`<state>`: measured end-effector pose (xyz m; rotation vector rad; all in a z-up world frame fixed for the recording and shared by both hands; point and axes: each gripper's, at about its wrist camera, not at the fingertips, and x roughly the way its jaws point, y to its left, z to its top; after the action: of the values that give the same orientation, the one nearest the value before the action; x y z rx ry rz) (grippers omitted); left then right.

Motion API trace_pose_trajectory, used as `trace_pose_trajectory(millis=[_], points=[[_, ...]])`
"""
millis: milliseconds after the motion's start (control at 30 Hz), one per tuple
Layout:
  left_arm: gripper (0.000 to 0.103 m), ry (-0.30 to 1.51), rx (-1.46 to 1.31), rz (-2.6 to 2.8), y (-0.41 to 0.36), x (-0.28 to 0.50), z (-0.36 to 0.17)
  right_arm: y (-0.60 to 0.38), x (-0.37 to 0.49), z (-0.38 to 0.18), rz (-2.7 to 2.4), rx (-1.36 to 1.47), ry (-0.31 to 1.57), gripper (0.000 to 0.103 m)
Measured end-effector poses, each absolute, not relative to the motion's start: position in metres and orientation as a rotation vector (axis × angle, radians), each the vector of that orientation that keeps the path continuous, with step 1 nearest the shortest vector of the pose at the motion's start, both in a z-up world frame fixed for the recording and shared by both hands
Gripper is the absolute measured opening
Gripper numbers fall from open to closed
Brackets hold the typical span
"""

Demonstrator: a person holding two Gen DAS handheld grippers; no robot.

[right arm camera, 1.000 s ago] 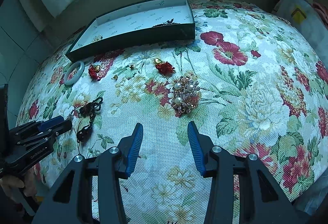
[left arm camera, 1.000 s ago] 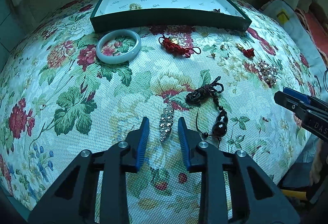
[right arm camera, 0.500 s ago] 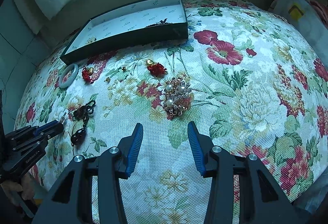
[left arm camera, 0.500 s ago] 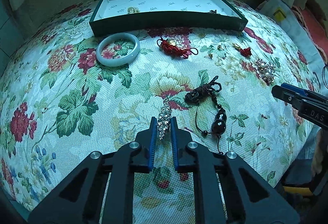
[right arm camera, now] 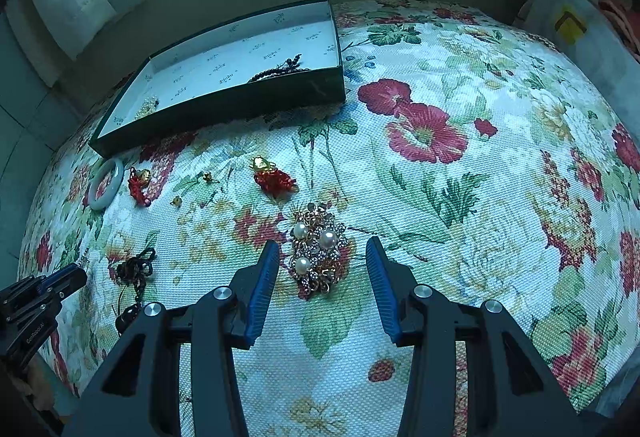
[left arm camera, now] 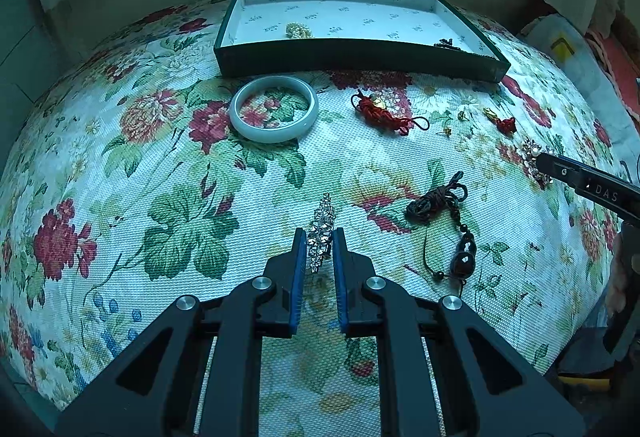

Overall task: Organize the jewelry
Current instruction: 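Close the right tool on the pearl flower brooch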

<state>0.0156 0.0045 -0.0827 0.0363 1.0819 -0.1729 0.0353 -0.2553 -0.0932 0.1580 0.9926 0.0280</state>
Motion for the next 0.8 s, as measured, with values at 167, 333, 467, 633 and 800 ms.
trace_pose_trajectory(millis=[167,333,467,633,800], points=[[0.013,1.089,0.027,-0.159,0.012,0.018,-0.085,-0.252,0.039,-0.1,0.021,0.139,0.985,0.043],[0.013,1.094,0.02,-0.155,0.014,0.018,-0.087,-0.251,0.038,-0.101,0.011,0.116,0.975,0.027],[0.013,1.098,0.017,-0.156,0.014,0.019,-0.088,-0.249,0.034,-0.1,0.016,0.107,0.97,0.025],[0.013,1.093,0.013,-0.153,0.015,0.018,-0.086,-0.246,0.028,-0.098,0.019,0.101,0.962,0.024],[0.013,1.087,0.008,-0.153,0.016,0.018,-0.083,-0.245,0.022,-0.094,0.027,0.1,0.96,0.023]])
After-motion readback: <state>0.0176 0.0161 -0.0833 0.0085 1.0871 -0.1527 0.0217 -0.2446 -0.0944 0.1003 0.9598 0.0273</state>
